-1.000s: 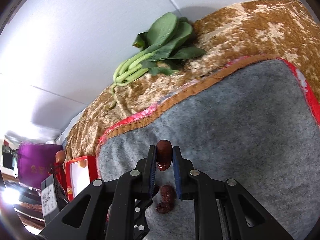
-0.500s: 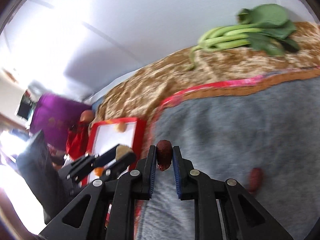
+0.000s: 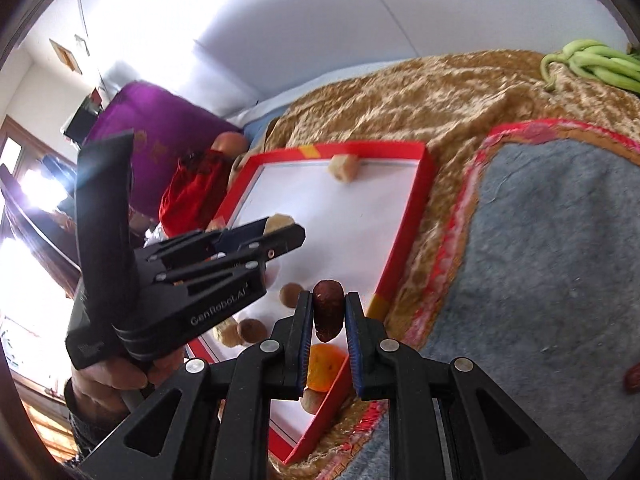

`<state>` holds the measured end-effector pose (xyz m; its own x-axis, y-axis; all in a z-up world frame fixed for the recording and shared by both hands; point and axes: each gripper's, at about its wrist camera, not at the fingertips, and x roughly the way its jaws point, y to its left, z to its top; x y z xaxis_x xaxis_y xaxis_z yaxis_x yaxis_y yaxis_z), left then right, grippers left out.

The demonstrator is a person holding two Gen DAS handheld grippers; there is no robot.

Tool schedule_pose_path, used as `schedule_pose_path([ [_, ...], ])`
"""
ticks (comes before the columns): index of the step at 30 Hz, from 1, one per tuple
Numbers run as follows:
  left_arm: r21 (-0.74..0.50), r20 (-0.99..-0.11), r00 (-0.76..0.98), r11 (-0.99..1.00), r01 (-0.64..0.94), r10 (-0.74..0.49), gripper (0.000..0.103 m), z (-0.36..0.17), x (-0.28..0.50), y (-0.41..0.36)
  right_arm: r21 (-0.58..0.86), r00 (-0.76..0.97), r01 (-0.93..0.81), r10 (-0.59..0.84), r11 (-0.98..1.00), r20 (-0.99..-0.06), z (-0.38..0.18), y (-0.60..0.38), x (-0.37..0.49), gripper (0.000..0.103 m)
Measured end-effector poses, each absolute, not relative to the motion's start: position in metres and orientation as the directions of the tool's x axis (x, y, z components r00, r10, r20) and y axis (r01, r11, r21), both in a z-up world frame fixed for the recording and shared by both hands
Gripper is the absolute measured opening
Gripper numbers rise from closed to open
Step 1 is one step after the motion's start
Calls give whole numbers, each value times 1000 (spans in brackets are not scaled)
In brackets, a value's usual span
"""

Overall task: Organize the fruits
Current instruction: 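Carry the date and cube onto the white tray and open both tools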

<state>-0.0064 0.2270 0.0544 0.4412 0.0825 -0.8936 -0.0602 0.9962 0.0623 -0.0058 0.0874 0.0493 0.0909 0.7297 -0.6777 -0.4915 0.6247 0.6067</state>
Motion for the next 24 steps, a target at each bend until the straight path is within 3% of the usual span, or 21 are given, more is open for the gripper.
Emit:
schedule_pose_path([
  [19, 117, -912, 384, 988, -98, 146, 27, 43, -1, 224, 575, 94, -507, 704, 643, -704, 42, 95, -13, 19],
  [24, 147, -880, 441, 983, -107, 179, 44, 57, 1, 217, 583, 112, -495, 713, 644, -692, 51, 82, -10, 19],
])
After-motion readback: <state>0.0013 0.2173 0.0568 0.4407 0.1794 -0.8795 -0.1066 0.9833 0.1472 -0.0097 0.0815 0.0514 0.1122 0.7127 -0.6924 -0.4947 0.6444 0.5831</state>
